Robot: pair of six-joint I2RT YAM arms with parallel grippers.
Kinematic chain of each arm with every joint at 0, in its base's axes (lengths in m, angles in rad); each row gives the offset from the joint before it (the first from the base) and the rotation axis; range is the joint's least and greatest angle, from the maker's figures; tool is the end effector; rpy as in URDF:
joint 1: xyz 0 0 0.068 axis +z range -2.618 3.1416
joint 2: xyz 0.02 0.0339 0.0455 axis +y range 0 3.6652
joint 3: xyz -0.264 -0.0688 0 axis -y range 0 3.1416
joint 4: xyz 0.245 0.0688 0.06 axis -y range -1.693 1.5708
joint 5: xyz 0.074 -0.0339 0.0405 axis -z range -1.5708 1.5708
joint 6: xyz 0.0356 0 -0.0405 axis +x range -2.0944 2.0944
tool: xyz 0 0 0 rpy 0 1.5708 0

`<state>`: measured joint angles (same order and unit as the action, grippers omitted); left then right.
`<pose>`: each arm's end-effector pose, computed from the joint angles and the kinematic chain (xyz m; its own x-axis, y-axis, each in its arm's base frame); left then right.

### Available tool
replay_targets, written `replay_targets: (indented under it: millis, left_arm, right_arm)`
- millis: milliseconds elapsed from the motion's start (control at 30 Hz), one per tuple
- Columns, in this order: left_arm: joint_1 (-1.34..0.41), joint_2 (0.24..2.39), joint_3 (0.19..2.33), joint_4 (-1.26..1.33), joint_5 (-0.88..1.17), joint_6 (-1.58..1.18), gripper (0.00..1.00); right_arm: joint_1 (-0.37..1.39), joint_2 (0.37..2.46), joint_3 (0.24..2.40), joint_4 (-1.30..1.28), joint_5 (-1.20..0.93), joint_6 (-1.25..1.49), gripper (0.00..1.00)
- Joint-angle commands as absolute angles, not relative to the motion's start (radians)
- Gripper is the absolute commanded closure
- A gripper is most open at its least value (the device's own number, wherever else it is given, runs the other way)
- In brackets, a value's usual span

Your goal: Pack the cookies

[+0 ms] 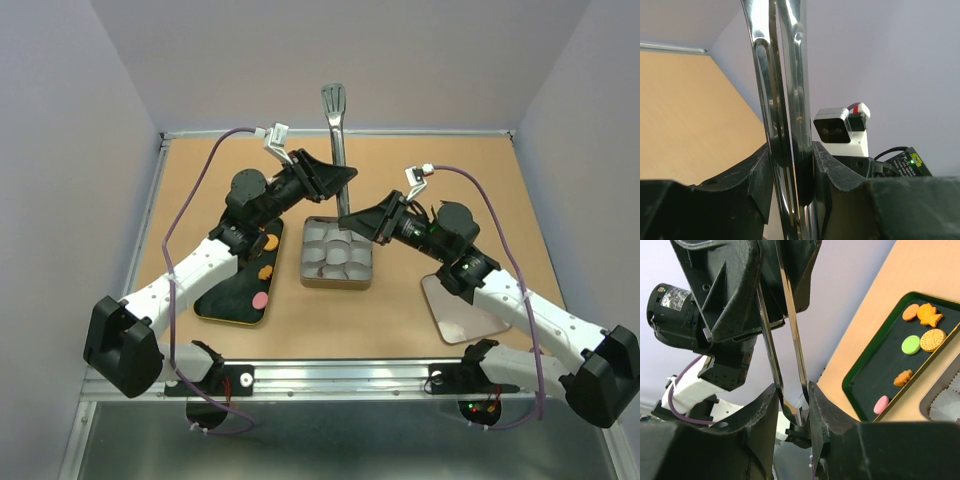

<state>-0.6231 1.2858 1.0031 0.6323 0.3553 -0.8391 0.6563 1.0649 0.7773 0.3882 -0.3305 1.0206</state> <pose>0.2353 -0.1843 0.3929 -0.4187 -0.5581 -0.7164 0.7498 0.2325 -0.6194 0.1919 0.1624 0.3433 -0.6684 0.5029 -0.5480 -0.5033 0.2366 0.8311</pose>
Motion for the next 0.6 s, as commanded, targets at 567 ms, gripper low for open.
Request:
replay_targets:
  millis: [567]
  left_arm:
    - [-0.66, 1.21, 0.957, 0.71, 0.364, -0.822, 0.6]
  right_arm:
    - [0.655, 1.117, 0.845, 0.526, -0.232, 1.081, 0.78]
